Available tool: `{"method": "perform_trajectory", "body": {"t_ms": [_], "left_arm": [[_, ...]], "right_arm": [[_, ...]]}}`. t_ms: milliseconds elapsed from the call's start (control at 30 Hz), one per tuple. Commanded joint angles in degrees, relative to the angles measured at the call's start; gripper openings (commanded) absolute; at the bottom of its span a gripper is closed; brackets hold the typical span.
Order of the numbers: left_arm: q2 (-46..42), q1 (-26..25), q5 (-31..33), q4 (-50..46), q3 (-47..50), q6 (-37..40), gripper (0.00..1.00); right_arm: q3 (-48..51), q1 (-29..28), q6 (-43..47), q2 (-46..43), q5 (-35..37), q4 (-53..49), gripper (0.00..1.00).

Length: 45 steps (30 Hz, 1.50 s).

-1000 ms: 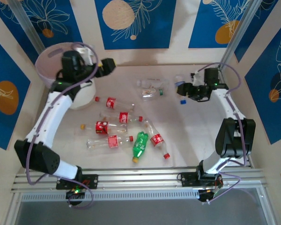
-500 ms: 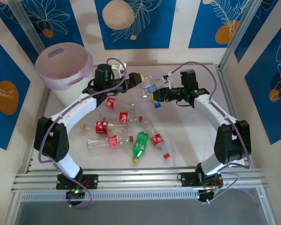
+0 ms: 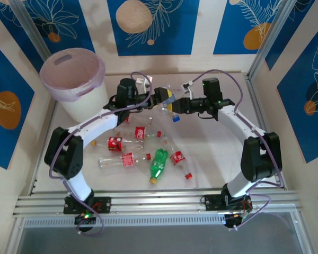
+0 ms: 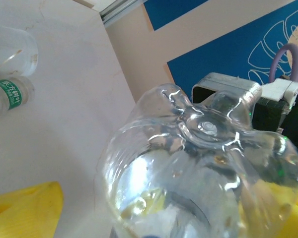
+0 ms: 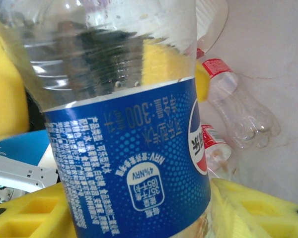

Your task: Put the plastic bottles in the bin

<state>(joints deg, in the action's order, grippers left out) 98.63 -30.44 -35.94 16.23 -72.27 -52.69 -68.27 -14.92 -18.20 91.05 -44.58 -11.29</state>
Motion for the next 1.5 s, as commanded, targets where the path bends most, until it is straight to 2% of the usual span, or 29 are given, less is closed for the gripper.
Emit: {"method": "perform_trajectory", "body": {"t_ms": [0, 300, 400, 500, 567, 633, 667, 833, 967, 1067, 1200, 1467], "left_arm": [[1.87, -1.11, 0.73, 2.33, -1.17, -0.67, 0.90], [2.29, -1.49, 2.45, 2.12, -1.59, -0.50, 0.58], [2.41, -1.53, 2.82, 1.20, -2.09, 0.09, 0.48], [2.36, -1.49, 3.57, 0.67, -2.17, 0.39, 0.48], [2.52, -1.40, 4.25, -0.07, -2.30, 0.91, 0.48], [2.64, -1.47, 4.55, -1.11, -2.82, 1.72, 0.48], [2.68, -1.46, 4.88, -1.77, -3.13, 2.19, 0.48], [2.16, -0.80, 6.73, -6.37, -5.18, 5.79, 0.47], [1.55, 0.77, 7.56, -12.90, -10.34, 10.52, 0.45], [1.15, 4.26, 7.28, -17.03, -16.10, 14.06, 0.40], [0.84, 11.82, 7.09, -21.66, -25.90, 15.54, 0.31], [0.96, 25.64, 10.55, -24.55, -41.55, 18.09, 0.00]], "right_arm": [[-2.17, -0.84, -0.57, 0.84, -3.19, 0.84, 0.58], [-2.44, -1.23, -1.62, 2.24, -3.15, 2.42, 0.59], [-2.65, -1.16, -1.92, 2.27, -3.05, 2.24, 0.64], [-3.41, -0.86, -1.94, 2.27, -4.20, 0.89, 0.78], [-3.40, -0.64, -2.03, 1.83, -3.96, 0.70, 0.84], [-3.35, -0.36, -1.99, 1.12, -3.59, 0.32, 0.87], [-3.40, -0.07, -1.85, 0.75, -3.59, -0.22, 0.92], [-3.89, 1.59, 2.53, -1.98, -2.97, -7.77, 0.96], [-1.12, 6.33, 3.49, -6.80, -0.65, -11.43, 0.96], [0.79, 9.76, 4.51, -10.02, 2.82, -15.14, 0.96], [3.92, 11.62, 4.89, -13.03, 8.33, -17.79, 0.96], [7.11, 11.22, 4.43, -13.02, 13.46, -18.83, 0.94]]}}
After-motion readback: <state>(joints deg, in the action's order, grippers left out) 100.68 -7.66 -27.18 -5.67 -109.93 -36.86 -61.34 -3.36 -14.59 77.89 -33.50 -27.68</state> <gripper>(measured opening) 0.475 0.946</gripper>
